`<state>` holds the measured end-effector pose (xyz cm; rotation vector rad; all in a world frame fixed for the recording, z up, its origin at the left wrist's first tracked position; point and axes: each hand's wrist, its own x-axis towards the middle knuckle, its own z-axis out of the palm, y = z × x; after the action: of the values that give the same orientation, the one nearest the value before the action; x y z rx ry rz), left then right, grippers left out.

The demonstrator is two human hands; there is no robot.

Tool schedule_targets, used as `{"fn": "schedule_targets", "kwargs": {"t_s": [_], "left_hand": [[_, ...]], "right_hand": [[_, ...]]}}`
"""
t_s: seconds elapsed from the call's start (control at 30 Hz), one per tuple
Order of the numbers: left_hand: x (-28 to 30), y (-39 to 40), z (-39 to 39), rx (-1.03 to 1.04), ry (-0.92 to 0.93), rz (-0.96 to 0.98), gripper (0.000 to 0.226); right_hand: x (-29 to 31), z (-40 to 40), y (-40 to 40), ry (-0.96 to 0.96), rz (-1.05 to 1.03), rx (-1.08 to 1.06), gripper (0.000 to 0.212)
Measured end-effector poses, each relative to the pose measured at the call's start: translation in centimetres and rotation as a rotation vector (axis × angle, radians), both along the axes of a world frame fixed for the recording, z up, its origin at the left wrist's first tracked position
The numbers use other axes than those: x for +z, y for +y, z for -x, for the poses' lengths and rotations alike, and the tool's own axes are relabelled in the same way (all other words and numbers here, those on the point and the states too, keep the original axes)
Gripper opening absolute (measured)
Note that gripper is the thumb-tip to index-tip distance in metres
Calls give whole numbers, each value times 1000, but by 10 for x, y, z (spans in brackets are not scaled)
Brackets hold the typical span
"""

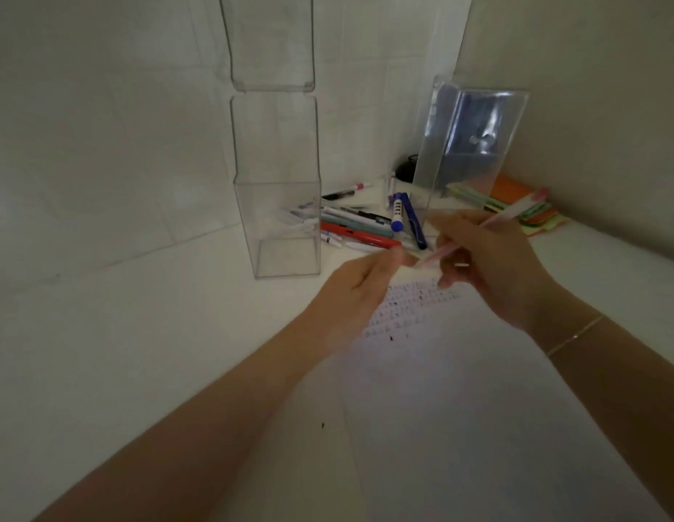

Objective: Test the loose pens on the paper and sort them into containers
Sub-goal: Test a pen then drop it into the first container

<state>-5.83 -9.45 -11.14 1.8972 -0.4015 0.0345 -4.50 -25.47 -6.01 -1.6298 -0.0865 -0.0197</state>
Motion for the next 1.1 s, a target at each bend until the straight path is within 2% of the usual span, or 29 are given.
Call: {"fn": "schedule_targets", "kwargs": {"t_s": [0.1, 0.23, 0.33, 0.43, 0.6, 0.83, 0.97, 1.1], "left_hand": [[0, 9, -11, 143, -151, -280, 36], [-9, 22, -26, 118, -325, -754, 36], [-16, 25, -31, 52, -453, -946, 32], [-24, 24, -33, 30, -502, -947, 30], [-30, 27, -37, 25, -478, -851, 24], [-34, 29, -43, 33, -456, -775, 29], [-34, 28, -43, 25, -431, -769, 40], [-35, 29, -44, 33, -427, -769, 33]], "right_hand": [[5, -4, -7, -12, -131, -256, 19], [-8, 1, 5, 71, -123, -197, 4], [-23, 9, 27, 97, -35, -164, 14], [-41, 14, 42, 124, -91, -128, 27], [-62, 17, 55, 159, -88, -111, 21], [-70, 26, 59, -12, 246, -91, 35], [-71, 26, 61, -15, 256, -30, 32], [-72, 25, 62, 1, 254, -9, 35]]}}
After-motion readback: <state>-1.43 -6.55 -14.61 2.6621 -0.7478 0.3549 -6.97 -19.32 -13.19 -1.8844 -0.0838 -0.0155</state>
